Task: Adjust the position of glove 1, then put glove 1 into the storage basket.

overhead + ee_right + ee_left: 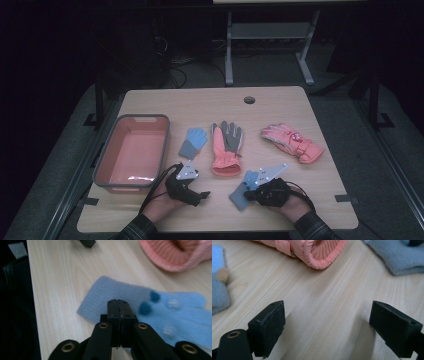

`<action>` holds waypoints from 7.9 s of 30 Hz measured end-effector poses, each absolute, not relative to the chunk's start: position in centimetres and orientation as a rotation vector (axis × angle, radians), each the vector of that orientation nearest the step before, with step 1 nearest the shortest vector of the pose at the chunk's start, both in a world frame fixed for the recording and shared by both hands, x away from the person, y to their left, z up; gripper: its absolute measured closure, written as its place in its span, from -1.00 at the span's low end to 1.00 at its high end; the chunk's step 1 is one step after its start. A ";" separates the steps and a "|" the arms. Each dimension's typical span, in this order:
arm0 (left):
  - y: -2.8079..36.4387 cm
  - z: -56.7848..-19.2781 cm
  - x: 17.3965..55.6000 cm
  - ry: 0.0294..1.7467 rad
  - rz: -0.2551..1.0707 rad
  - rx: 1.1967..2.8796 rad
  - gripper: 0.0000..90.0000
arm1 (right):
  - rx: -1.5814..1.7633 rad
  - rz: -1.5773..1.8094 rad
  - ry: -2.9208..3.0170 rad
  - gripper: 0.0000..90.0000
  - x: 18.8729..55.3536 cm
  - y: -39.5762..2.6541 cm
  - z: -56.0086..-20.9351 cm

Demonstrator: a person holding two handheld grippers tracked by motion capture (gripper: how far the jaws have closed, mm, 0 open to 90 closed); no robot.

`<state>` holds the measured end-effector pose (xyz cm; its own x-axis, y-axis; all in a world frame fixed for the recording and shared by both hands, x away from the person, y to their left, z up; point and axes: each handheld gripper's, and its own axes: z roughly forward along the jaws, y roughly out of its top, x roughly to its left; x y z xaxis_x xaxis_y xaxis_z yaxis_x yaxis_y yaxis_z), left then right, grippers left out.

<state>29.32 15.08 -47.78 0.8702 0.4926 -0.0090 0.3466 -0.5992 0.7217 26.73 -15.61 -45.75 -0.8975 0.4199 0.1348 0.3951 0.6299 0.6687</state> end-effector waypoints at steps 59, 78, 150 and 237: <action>13.2 -42.5 31.9 0.836 0.355 2.185 -0.70 | 1.199 1.016 2.334 -0.77 28.8 -27.2 -48.3; 12.3 -41.9 36.9 0.959 0.442 2.168 -0.31 | 1.198 1.017 2.335 -0.77 28.8 -27.2 -48.3; 12.0 -42.7 41.3 1.153 0.484 2.203 0.95 | 1.199 1.017 2.334 -0.77 28.8 -27.2 -48.3; 4.7 -41.0 31.1 0.490 0.010 2.347 0.95 | 1.112 1.084 2.385 -0.43 30.1 -24.0 -47.4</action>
